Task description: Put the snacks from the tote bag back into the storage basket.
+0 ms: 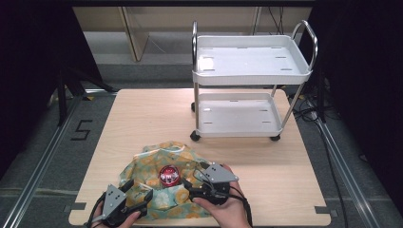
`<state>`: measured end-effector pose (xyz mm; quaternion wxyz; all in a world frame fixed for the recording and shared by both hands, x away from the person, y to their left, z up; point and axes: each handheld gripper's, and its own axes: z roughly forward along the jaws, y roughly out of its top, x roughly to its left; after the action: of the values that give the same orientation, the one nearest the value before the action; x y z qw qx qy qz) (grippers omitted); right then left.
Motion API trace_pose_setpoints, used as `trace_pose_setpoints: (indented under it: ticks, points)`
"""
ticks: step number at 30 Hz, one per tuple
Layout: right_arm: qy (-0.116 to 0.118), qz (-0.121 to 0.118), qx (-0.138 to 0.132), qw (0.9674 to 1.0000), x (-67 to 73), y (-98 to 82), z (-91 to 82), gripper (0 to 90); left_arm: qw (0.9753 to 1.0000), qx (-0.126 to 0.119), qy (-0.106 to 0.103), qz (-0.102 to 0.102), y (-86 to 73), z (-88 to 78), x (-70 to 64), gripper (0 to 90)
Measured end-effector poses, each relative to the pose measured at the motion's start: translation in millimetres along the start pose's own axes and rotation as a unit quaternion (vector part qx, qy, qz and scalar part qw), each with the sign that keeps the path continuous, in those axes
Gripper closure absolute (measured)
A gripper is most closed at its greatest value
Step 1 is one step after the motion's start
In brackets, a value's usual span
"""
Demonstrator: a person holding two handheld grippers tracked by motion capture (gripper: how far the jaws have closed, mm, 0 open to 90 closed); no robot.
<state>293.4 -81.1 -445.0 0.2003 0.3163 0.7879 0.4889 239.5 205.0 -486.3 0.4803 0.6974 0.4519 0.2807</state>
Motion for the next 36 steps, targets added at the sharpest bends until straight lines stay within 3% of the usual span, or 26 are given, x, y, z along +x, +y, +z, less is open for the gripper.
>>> trace_pose_setpoints:
  ticks: [6,9,16,20,23,30,31,36]
  points:
    - [-0.003,-0.003,0.001,1.0,8.8,1.9,11.1,23.7,1.0,0.001,0.0,-0.004,-0.4,-0.1,-0.3,23.6]
    - [0.004,0.009,0.005,0.9999,13.6,2.8,15.7,23.7,1.0,0.0,-0.003,-0.001,-0.4,0.6,-0.1,23.6]
    - [0.002,-0.001,0.006,1.0,21.7,4.8,25.4,23.7,1.0,0.004,-0.006,0.002,-1.2,1.4,-0.5,23.6]
    - [0.006,0.003,0.002,1.0,25.3,3.6,29.9,23.7,0.9999,0.001,-0.005,-0.009,-1.9,2.4,-2.1,23.7]
    - [-0.001,0.003,0.001,1.0,27.4,3.9,31.5,23.6,1.0,0.004,-0.006,0.001,-1.3,1.5,-0.9,23.7]
    - [-0.012,0.004,-0.001,0.9999,35.4,4.3,37.3,22.8,1.0,0.007,-0.005,0.0,-1.9,1.7,-1.0,23.7]
    - [-0.013,0.007,0.0,0.9999,36.8,4.0,37.8,22.5,0.9999,0.003,-0.003,-0.009,-2.1,2.1,-2.2,23.7]
    - [-0.016,0.017,0.007,0.9997,43.3,2.7,43.9,21.2,1.0,0.008,-0.005,0.001,-2.2,1.8,-1.2,23.6]
